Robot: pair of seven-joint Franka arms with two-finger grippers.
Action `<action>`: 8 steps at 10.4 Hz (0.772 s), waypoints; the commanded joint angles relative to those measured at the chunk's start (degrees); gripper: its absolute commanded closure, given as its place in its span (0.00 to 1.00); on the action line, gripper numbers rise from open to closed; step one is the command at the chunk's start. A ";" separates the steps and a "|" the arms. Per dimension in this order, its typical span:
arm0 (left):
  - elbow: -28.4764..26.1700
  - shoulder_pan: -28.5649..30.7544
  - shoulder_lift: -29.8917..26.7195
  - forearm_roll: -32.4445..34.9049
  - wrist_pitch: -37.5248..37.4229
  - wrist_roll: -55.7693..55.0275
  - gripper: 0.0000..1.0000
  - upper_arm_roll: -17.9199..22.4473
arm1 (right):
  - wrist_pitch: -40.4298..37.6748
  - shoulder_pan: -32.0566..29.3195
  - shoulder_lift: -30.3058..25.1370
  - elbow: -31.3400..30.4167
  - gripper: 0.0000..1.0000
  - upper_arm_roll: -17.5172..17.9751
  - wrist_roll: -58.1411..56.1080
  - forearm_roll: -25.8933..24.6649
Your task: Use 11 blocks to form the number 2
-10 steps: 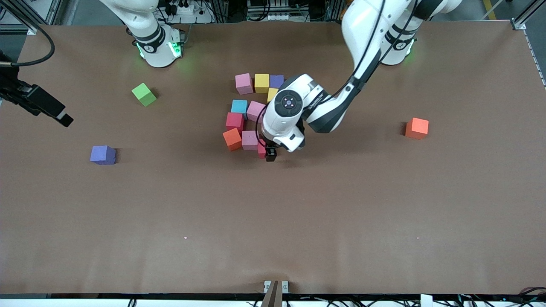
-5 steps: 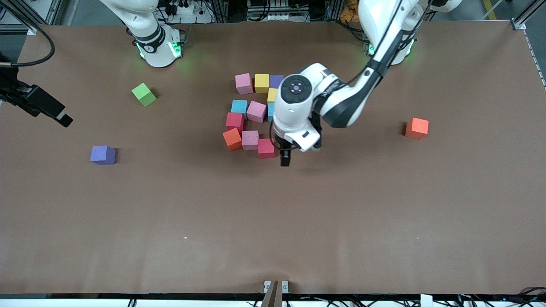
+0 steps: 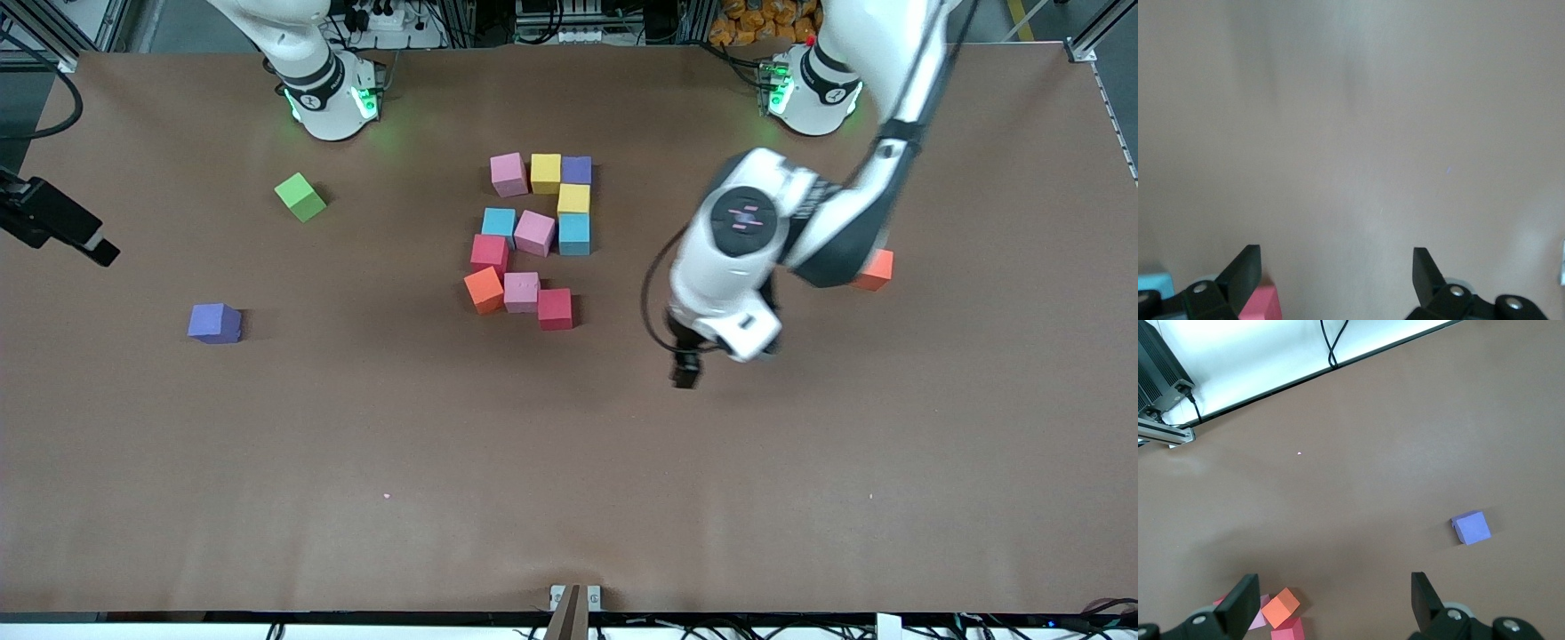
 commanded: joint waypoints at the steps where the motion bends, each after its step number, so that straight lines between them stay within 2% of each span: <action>1: -1.30 2.72 -3.49 1.06 -4.15 8.11 0.00 -0.64 | -0.06 0.37 -1.42 -1.27 0.00 -0.63 -0.90 1.10; 3: -1.82 6.84 -7.69 0.18 -10.11 19.78 0.00 -0.90 | -0.06 0.37 -1.42 -1.27 0.00 -0.62 -0.98 1.10; 5: -1.91 11.15 -9.56 -1.48 -13.56 32.96 0.00 -1.08 | -0.06 0.37 -1.59 -1.27 0.00 -0.71 -1.16 1.02; 6: -2.09 11.60 -10.00 -1.49 -14.35 38.51 0.00 -0.65 | 0.02 0.54 -1.77 -1.27 0.00 -1.58 -1.16 1.02; 8: -4.89 15.72 -14.12 -1.58 -17.07 55.09 0.00 -0.64 | 0.03 4.04 -2.38 -1.27 0.00 -5.61 -1.25 1.10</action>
